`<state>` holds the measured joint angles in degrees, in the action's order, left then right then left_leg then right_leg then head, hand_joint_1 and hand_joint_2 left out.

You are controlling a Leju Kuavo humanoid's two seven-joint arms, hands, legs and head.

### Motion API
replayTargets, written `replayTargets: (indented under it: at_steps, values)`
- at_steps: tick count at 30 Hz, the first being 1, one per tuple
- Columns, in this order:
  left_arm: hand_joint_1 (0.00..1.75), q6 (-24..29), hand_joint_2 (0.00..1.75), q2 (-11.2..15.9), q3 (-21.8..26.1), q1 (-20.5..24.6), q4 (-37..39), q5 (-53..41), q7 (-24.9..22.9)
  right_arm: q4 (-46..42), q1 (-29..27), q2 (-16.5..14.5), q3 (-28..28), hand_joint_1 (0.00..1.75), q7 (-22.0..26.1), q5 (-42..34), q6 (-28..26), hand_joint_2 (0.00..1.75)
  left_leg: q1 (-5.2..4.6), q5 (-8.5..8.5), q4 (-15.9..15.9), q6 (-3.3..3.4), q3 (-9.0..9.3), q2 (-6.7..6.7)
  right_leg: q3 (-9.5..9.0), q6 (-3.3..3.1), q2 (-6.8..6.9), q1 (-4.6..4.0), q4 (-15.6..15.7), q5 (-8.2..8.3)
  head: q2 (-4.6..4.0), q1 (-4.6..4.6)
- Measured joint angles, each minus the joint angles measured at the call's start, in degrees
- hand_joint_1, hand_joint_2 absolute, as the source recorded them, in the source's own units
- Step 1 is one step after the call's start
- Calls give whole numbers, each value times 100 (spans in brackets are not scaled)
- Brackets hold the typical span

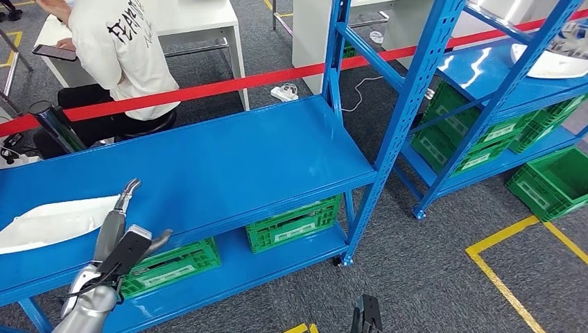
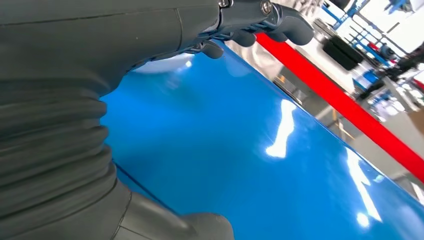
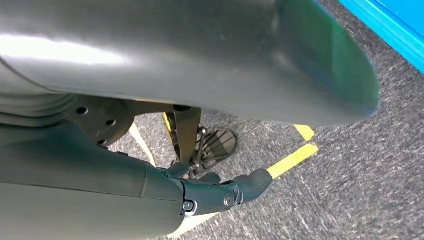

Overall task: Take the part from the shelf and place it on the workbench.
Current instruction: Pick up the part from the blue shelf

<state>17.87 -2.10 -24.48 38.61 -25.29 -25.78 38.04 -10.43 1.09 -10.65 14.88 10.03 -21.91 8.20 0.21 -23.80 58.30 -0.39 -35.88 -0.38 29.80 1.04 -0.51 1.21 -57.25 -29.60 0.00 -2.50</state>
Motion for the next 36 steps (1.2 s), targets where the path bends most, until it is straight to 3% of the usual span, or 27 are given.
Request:
replayTargets:
  at_steps: [6,13,21,32,36]
  values:
    - [0,1043,175,200,-62,212,236,-563,-466,1,-7,-47,20,0,-64,-40,-107,0,1,2,0,-5,0,1,5,-2,-1,-1,-6,-1,0,0]
    - [0,1453,175,392,-135,507,490,-1093,-946,2,-13,-62,101,0,36,-149,-125,0,1,5,0,-9,0,-1,6,-7,0,-1,-10,-3,0,0]
    - [0,1347,175,467,-170,668,638,-1189,-1083,2,-14,-77,153,0,166,-193,-76,0,1,6,0,-12,0,-1,7,-8,0,0,-11,-3,0,1]
    - [0,260,175,525,-189,830,760,-1147,-1301,2,-8,-78,203,0,266,-256,-36,0,1,7,0,-12,0,-1,8,-9,0,-1,-14,-4,0,1]
    - [0,195,175,525,-207,840,793,-1325,-1538,2,-4,-77,215,0,302,-258,-24,0,1,7,0,-12,0,-1,8,-9,0,-1,-14,-3,0,1]
